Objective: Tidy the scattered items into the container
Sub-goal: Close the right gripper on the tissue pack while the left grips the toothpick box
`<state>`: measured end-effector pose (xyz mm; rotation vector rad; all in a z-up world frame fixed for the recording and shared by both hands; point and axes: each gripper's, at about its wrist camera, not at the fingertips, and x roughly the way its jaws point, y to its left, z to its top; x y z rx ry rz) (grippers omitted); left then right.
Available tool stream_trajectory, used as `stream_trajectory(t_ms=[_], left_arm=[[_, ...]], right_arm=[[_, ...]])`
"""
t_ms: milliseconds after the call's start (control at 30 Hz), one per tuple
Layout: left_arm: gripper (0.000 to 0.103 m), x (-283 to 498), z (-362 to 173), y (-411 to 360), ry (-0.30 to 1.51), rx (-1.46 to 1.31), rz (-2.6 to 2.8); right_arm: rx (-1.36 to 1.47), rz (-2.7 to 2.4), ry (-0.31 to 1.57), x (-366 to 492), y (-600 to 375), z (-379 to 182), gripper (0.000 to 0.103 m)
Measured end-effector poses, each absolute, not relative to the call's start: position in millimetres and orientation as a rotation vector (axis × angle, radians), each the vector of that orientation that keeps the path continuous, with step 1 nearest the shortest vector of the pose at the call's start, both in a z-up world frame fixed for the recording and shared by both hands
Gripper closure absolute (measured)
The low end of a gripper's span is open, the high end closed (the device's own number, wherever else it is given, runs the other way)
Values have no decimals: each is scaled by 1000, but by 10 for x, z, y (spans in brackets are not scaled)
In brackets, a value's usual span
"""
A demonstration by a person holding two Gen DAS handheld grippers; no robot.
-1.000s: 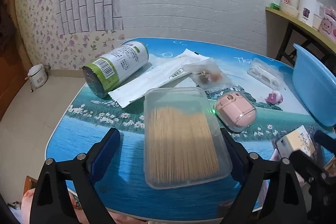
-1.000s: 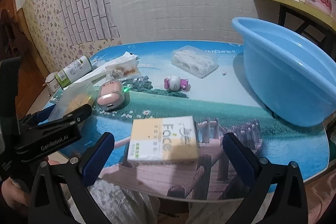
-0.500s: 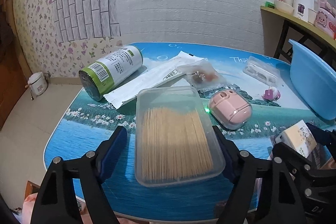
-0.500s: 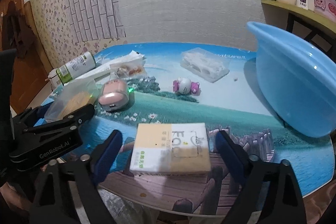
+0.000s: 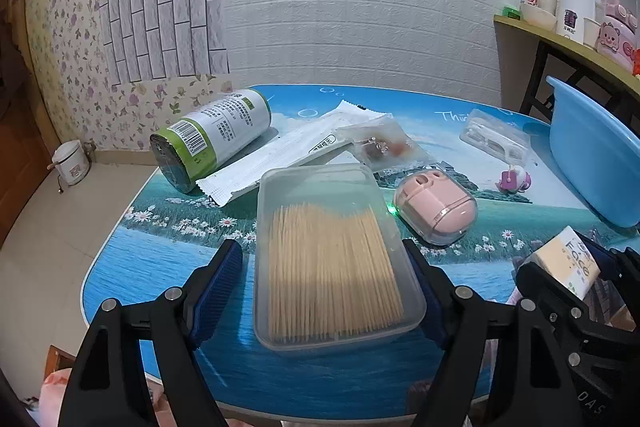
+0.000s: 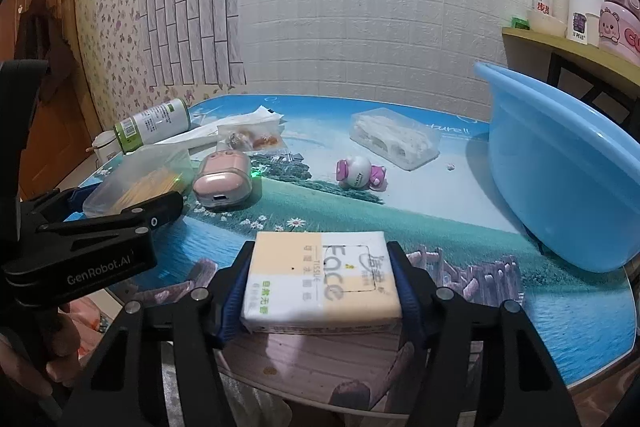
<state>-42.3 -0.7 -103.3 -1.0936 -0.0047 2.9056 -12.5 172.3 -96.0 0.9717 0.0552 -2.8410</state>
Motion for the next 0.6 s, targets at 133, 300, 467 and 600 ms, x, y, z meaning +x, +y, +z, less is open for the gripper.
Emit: stream_trajectory(t_ms=[133,300,467,600], left_arm=[[30,-417,-1029,-1,4,-1090,2907],[40,-392,-1015,50,32,-1069,2899],[43,-379,-1013,35,13,-1062,2903],[44,-366,-1008,18,-7,-1056,2905]], right_arm=[[953,-2842,61,-95,1729,-968,39],[950,-2841,56,-85,1738,-973,39],[948,-2845,62,-62,1735,-977,39],[946,-2847,54,-51,1749,-975,39]])
